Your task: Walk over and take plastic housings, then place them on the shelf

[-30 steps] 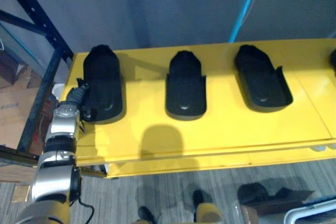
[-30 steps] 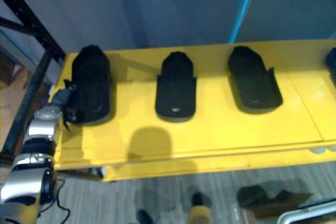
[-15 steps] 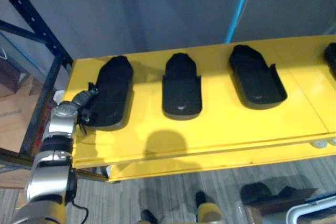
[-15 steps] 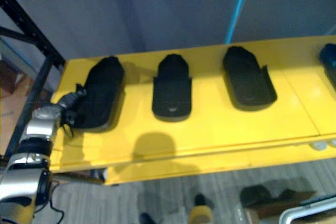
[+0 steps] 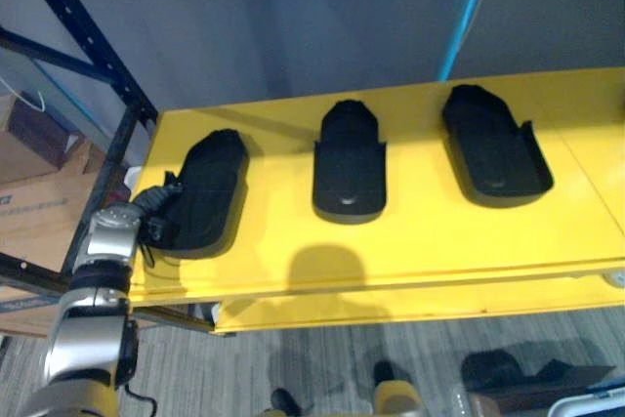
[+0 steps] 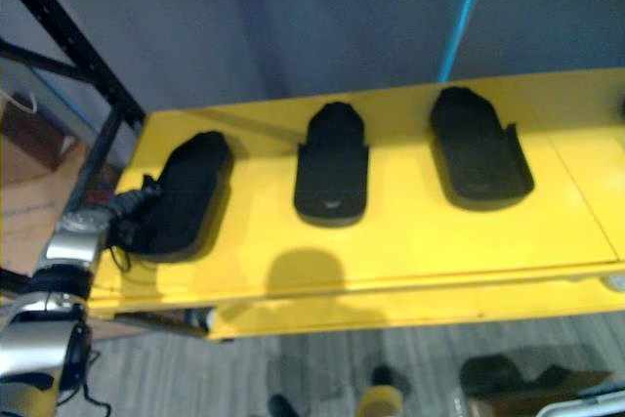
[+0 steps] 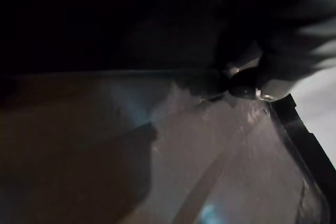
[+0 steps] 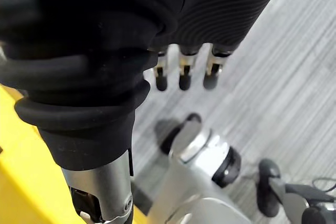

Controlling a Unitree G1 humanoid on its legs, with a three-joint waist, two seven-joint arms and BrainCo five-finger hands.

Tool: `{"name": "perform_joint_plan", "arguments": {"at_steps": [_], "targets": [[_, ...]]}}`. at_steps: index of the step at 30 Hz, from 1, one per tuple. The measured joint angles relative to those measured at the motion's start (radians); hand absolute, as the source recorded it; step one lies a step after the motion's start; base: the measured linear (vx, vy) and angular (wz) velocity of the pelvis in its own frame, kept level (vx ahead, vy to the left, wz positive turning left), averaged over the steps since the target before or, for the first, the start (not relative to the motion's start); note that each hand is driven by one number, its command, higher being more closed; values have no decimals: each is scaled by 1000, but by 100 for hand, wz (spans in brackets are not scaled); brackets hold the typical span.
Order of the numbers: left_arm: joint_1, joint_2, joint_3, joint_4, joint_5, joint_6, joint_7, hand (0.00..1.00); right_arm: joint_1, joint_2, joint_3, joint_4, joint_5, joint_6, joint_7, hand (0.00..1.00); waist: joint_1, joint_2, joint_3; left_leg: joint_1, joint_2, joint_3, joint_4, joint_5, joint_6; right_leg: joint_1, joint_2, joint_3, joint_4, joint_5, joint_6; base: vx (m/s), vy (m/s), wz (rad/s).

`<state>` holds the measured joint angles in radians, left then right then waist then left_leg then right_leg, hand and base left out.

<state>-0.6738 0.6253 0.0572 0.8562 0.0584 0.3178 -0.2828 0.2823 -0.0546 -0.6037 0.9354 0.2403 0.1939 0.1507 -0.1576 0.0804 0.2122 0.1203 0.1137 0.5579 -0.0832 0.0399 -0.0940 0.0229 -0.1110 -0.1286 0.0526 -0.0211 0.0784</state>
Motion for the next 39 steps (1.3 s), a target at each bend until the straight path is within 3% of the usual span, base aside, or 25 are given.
{"name": "perform_joint_plan", "arguments": {"at_steps": [8,15,16,27,34,39], "targets": [[0,-4,10,1,-4,13,120,100,6,1,0,19,0,0,1,0,-17,2,-1,-3,1,6,0,0,0,-6,1,6,-1,0,0,0,0,0],[0,-5,11,1,-3,13,127,100,8,3,0,19,0,-1,0,0,-18,1,-1,-2,5,26,0,-1,-1,-9,8,22,-11,7,-1,9,-3,-7],[0,-6,11,1,-2,13,126,0,8,4,1,19,0,-1,1,0,-19,1,-1,-1,5,27,0,-1,-1,-9,9,23,-12,7,-1,8,-6,-3],[0,-6,11,-1,37,-21,130,0,11,5,1,19,-1,-2,1,0,-18,1,-1,4,5,27,0,-1,-1,-5,8,23,-13,9,-1,1,-1,0],[0,-6,11,-2,79,-57,222,0,12,5,1,19,-1,-3,0,0,-19,2,-1,6,5,27,0,-1,-1,-1,8,23,-15,11,0,0,0,0],[0,-6,11,-23,117,-67,362,0,27,12,-1,19,-2,-41,-10,0,-18,3,-6,19,5,24,-3,-1,-1,18,8,19,-25,11,0,0,0,0]]}}
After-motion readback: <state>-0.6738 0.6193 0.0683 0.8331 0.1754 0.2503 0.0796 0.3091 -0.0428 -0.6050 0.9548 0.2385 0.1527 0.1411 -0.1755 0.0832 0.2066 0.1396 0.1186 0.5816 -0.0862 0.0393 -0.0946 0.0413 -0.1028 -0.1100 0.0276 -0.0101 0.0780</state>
